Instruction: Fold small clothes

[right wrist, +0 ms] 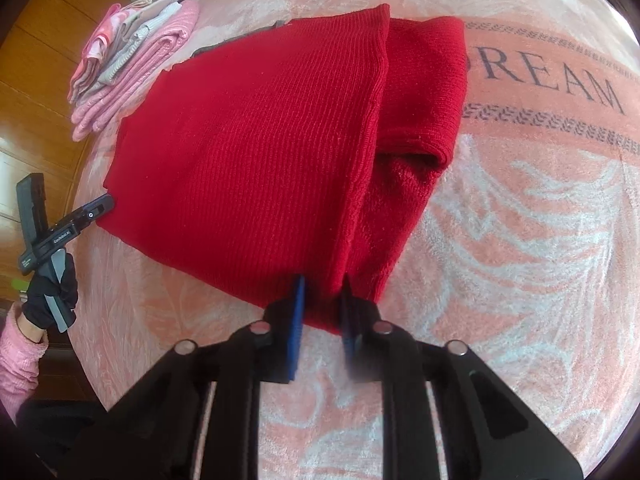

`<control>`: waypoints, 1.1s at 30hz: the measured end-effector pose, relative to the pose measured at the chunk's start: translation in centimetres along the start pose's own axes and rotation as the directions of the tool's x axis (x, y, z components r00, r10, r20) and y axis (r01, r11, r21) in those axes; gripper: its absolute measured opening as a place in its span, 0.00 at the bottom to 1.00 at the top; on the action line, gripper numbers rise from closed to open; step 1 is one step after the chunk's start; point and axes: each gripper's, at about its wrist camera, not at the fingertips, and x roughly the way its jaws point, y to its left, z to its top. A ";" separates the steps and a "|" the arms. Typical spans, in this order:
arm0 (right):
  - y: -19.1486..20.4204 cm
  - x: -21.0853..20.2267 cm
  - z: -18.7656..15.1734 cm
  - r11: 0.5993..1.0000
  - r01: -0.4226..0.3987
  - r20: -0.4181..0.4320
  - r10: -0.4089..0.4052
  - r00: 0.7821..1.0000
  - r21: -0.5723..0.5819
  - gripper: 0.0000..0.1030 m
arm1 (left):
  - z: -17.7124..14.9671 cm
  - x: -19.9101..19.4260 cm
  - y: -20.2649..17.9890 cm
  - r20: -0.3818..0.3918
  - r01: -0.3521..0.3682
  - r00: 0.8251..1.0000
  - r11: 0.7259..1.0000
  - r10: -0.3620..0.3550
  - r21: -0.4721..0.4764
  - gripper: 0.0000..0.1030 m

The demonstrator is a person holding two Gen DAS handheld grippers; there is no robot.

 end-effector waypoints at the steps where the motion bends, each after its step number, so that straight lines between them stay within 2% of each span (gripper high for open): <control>1: 0.0 0.0 -0.1 1.000 -0.003 -0.002 0.003 1.000 0.000 0.05 | -0.1 0.3 0.1 -0.007 -0.004 1.000 1.000 0.004 0.002 0.58; 6: -0.2 -2.1 -0.3 0.999 -0.046 0.028 0.046 0.999 0.001 0.04 | -0.3 0.3 0.3 -0.011 0.001 1.000 1.000 -0.001 0.014 0.58; 9: -1.0 -3.2 -0.5 0.999 -0.040 0.043 0.040 0.998 0.004 0.04 | -0.4 0.4 0.7 -0.014 0.014 1.000 1.000 -0.014 -0.007 0.58; 14: -2.5 -1.3 -1.4 0.999 -0.032 -0.006 0.032 0.999 0.042 0.03 | -0.4 0.6 0.5 -0.016 0.004 1.000 1.000 -0.004 0.011 0.58; 20: -2.8 -0.5 -1.8 0.999 -0.020 -0.010 0.020 1.000 0.030 0.04 | -0.6 0.8 0.5 -0.005 0.004 1.000 1.000 -0.004 0.020 0.59; 29: -2.9 -0.1 -2.0 0.999 -0.028 0.016 0.027 1.000 0.040 0.03 | -1.1 1.0 -0.4 0.020 -0.015 1.000 0.998 0.014 0.064 0.69; 32: -2.9 -0.5 -1.7 0.997 -0.053 0.004 0.053 0.999 0.058 0.10 | -0.8 0.9 -0.3 0.018 -0.009 1.000 0.999 0.008 0.031 0.69; 33: -2.7 -0.8 -1.5 0.996 -0.068 0.001 0.068 0.998 0.065 0.21 | -0.7 0.7 -0.2 0.015 -0.006 1.000 1.000 0.005 0.017 0.69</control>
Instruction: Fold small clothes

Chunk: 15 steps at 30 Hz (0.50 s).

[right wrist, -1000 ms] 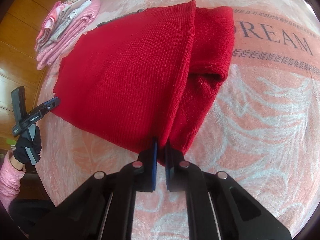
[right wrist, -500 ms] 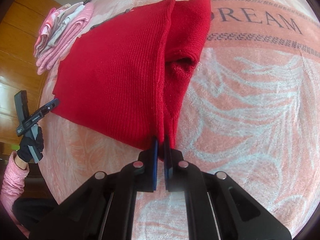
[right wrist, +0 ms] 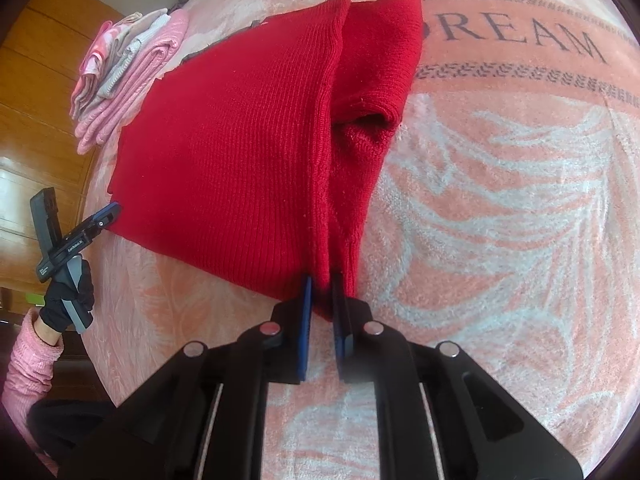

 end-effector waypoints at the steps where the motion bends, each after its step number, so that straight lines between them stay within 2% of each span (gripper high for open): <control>1: 0.2 -0.5 0.2 1.000 -0.017 0.005 0.017 1.000 0.005 0.30 | 0.1 -0.2 0.0 -0.002 0.005 1.000 1.000 -0.005 -0.016 0.69; 2: 0.5 -1.2 0.4 1.000 -0.017 0.019 0.017 1.000 0.005 0.49 | 0.3 -0.4 0.2 0.001 0.012 1.000 0.999 -0.012 -0.037 0.69; 3: 0.7 -1.9 0.6 1.000 -0.003 0.040 0.003 0.999 0.004 0.63 | 0.5 -0.7 0.3 0.008 0.021 1.000 0.998 -0.021 -0.057 0.69; 8: 0.0 -5.6 2.7 0.998 -0.039 0.153 0.031 0.988 0.048 0.63 | 2.0 -2.4 0.0 0.064 0.014 0.998 0.996 -0.009 -0.084 0.69; 13: -2.1 -5.1 4.6 0.988 -0.086 0.154 0.065 0.986 0.130 0.64 | 4.0 -2.8 -0.9 0.094 0.018 0.996 0.997 -0.011 -0.069 0.70; 15: -2.4 -4.4 5.3 0.988 -0.076 0.142 0.057 0.988 0.133 0.64 | 4.7 -2.3 -1.3 0.089 0.019 0.996 0.998 -0.013 -0.066 0.70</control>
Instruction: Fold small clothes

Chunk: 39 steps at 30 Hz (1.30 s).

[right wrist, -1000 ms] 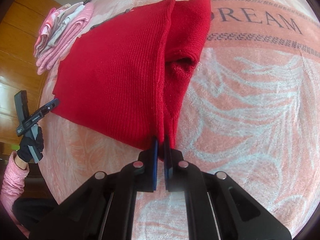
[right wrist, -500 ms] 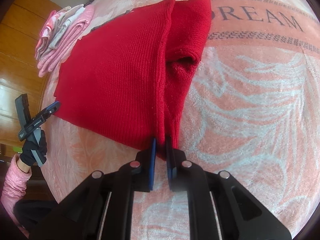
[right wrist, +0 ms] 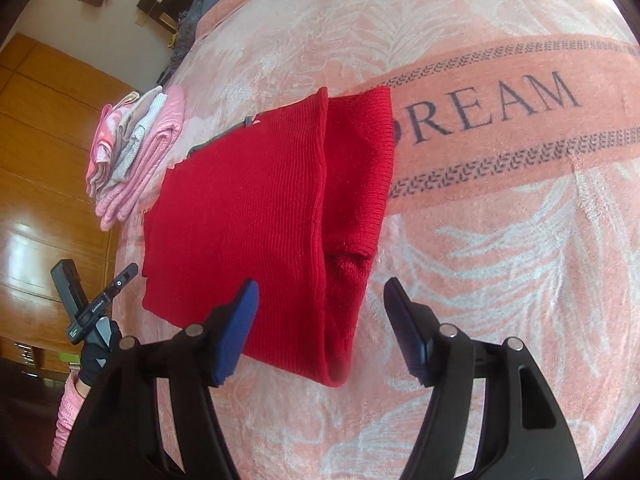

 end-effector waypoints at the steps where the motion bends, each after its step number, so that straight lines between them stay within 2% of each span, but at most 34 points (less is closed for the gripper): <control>1: 0.0 0.4 0.2 1.000 0.011 -0.006 -0.011 1.000 -0.002 0.64 | 0.4 0.4 -0.2 -0.005 0.003 1.000 1.000 -0.003 -0.001 0.70; 5: -0.6 1.7 0.9 1.000 0.012 -0.025 -0.011 1.000 0.015 0.64 | 1.5 2.0 -0.8 -0.025 0.019 1.000 1.000 -0.019 -0.014 0.70; 15: -1.8 3.6 1.9 0.999 -0.023 -0.042 0.025 0.999 0.038 0.64 | 2.4 5.0 -0.2 -0.056 -0.008 0.998 0.999 0.006 -0.034 0.70; 19: -2.0 4.1 2.2 0.997 -0.069 -0.033 0.071 0.997 0.042 0.63 | 2.2 5.6 0.4 -0.067 -0.003 0.998 0.999 0.001 -0.033 0.70; 21: -1.8 4.4 2.3 0.996 -0.087 -0.026 0.088 0.996 0.035 0.58 | 2.3 5.6 0.5 -0.068 0.003 0.998 1.000 -0.005 -0.027 0.70; 26: -1.3 5.4 2.7 0.997 -0.071 -0.019 0.072 0.997 0.007 0.55 | 2.3 5.8 0.7 -0.067 0.015 0.998 1.000 -0.017 -0.026 0.71; 28: -1.9 5.4 2.8 0.996 -0.085 0.010 0.085 0.996 0.038 0.49 | 2.2 5.8 0.5 -0.068 0.015 0.998 1.000 -0.016 -0.012 0.73; 30: -2.1 5.3 2.7 0.996 -0.076 0.023 0.075 0.997 0.047 0.35 | 2.1 5.9 0.4 -0.071 0.017 0.997 1.000 -0.017 0.006 0.74; 32: -1.9 5.3 2.5 0.996 -0.085 0.026 0.084 0.996 0.030 0.31 | 2.1 5.9 0.3 -0.072 0.020 0.997 1.000 -0.019 0.019 0.74; 37: -0.9 5.8 2.6 0.999 -0.041 0.004 0.041 0.999 -0.019 0.33 | 2.0 5.9 0.6 -0.074 0.029 0.997 0.999 -0.028 0.020 0.76; 39: -0.7 5.9 2.4 0.999 -0.016 0.018 0.016 1.000 -0.033 0.27 | 2.0 6.0 0.5 -0.076 0.031 0.997 0.999 -0.029 0.024 0.78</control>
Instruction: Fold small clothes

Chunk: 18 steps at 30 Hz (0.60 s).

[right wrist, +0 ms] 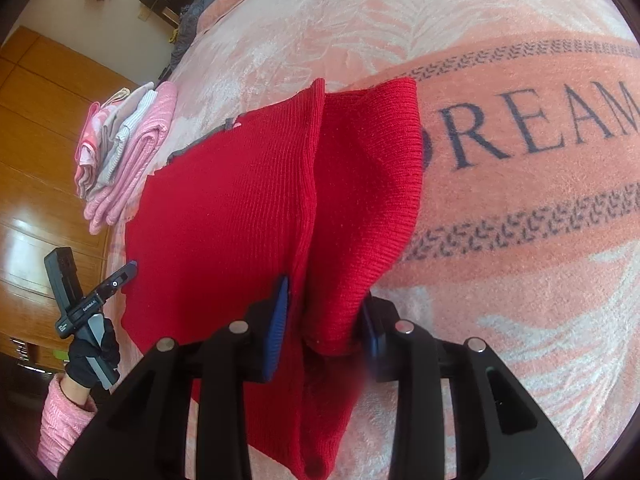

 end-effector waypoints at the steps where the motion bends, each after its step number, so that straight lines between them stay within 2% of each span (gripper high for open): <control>1: 0.0 0.0 0.0 1.000 0.008 0.005 -0.008 1.000 0.001 0.26 | 0.0 0.0 -0.1 -0.002 -0.001 1.000 1.000 0.001 0.006 0.79; 3: 0.1 -0.2 0.0 1.000 0.009 0.007 -0.009 1.000 0.007 0.20 | -0.1 0.1 -0.2 -0.005 -0.003 1.000 1.000 0.003 0.020 0.81; 7: 1.1 -1.0 0.2 1.000 0.023 0.007 -0.023 1.000 0.004 0.17 | -0.1 0.0 0.0 -0.010 0.012 1.000 1.000 -0.012 0.019 0.81; 13: 4.1 -2.6 1.1 1.000 0.018 0.018 -0.018 1.000 0.004 0.15 | 0.5 -0.4 1.4 -0.013 0.090 0.996 0.994 -0.091 -0.059 0.81; 18: 8.6 -2.6 1.9 0.996 0.071 -0.008 -0.072 0.997 -0.058 0.15 | 0.5 -1.3 2.8 0.007 0.168 0.986 0.981 -0.168 -0.093 0.81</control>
